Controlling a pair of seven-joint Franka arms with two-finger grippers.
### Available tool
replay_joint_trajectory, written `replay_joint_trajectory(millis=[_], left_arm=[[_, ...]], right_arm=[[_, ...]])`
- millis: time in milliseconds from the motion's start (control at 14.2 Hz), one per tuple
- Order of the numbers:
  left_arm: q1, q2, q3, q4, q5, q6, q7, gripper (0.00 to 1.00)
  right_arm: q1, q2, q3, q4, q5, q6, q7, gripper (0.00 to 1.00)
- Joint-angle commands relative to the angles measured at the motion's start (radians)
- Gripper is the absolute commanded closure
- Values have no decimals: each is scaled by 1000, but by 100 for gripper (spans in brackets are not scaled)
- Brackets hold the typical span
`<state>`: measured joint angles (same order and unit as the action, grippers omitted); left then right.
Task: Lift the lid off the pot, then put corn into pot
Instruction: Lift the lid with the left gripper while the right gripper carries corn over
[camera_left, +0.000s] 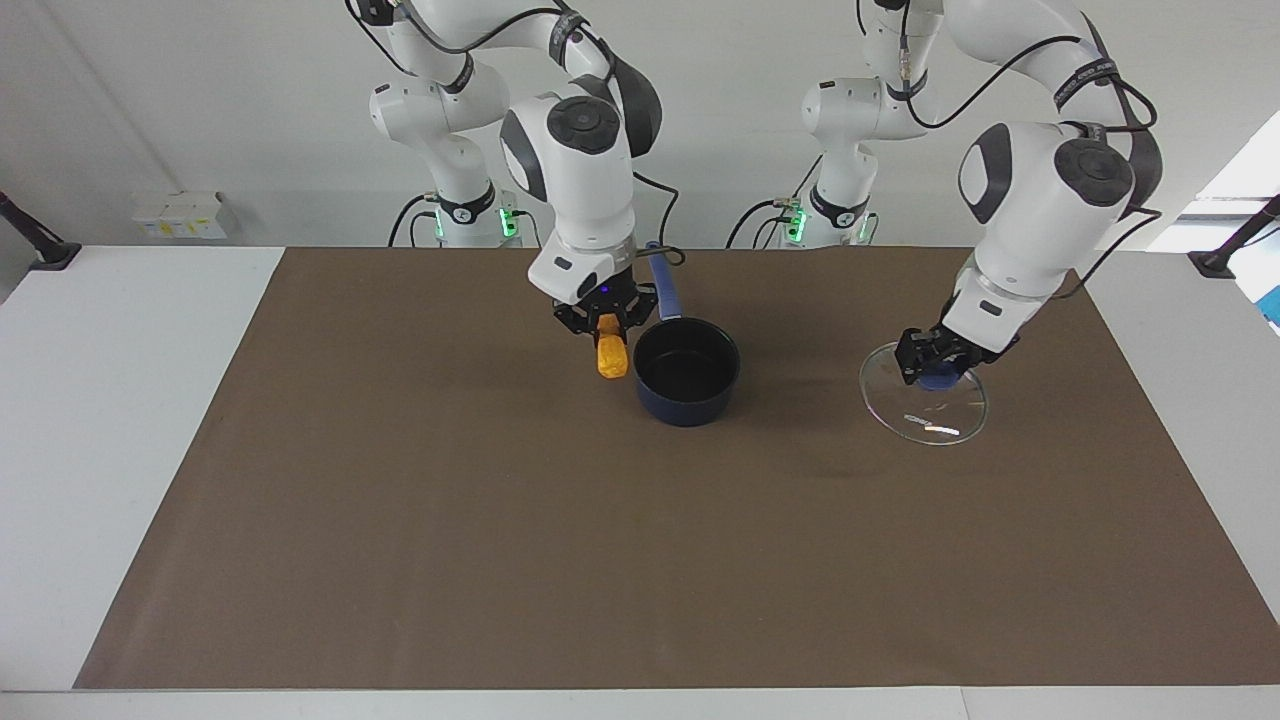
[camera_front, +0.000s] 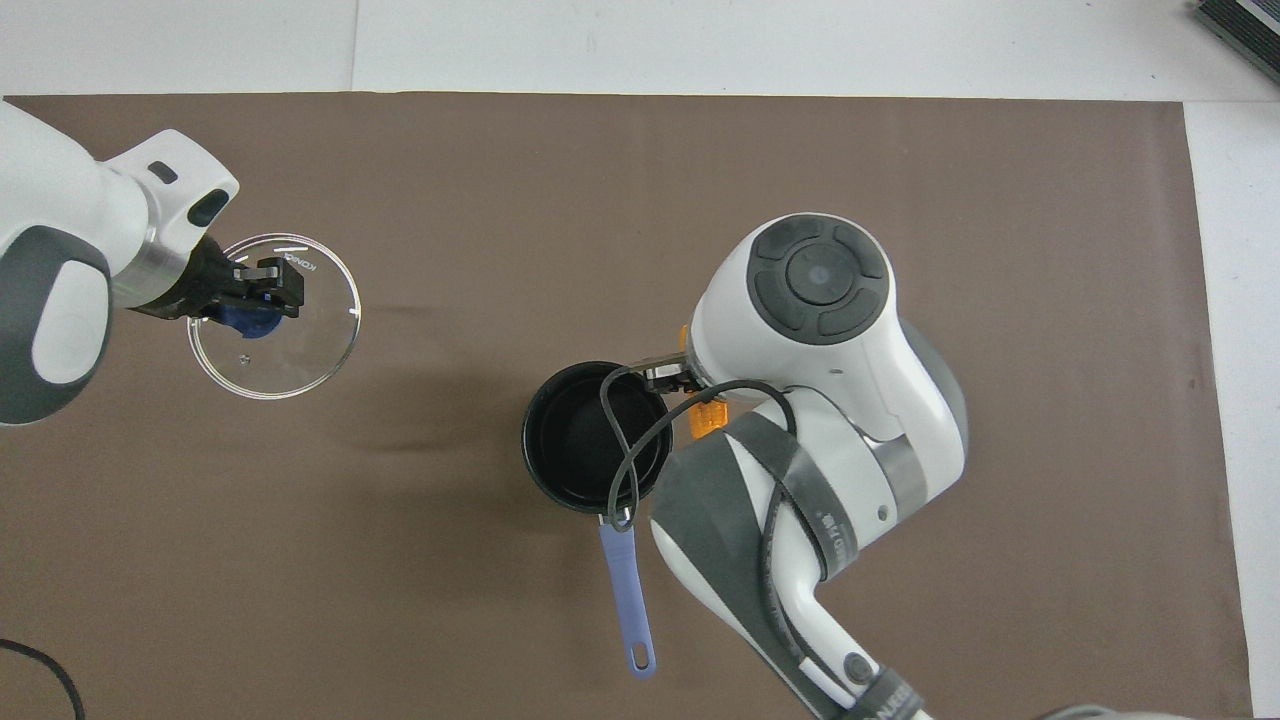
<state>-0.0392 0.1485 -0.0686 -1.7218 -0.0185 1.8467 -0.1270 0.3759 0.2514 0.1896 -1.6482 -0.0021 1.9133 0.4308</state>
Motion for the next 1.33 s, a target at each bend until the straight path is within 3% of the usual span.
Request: replay_joint_trajectory(millis=[0,351,561,772,1123,1193,1263], left_arm=[[82,-20,-13,-39,11,14,78,100],[212,-59,-13,-169,11,95,246,100],[275,-95,-13,-296,9,185,331,100],[311,-139,-13,-448,9,311,391,100],[334,-138,-13,-597,9,474,415,99],[334,-138,-13,-598,8,477,418,20],[334,-136,-13,-595,8,474,428,0]], right_arm=[[44,72,-1,33,1,39,37,100],[133,134,-1,51,1,98,94,100],[147,152,-1,38,1,109,94,100],[152,152,-1,-8,1,110,94,100],[150,169,-1,-22,10,164,89,100],[150,172,-1,-22,10,168,88,97],[149,172,-1,-25,13,180,86,95]])
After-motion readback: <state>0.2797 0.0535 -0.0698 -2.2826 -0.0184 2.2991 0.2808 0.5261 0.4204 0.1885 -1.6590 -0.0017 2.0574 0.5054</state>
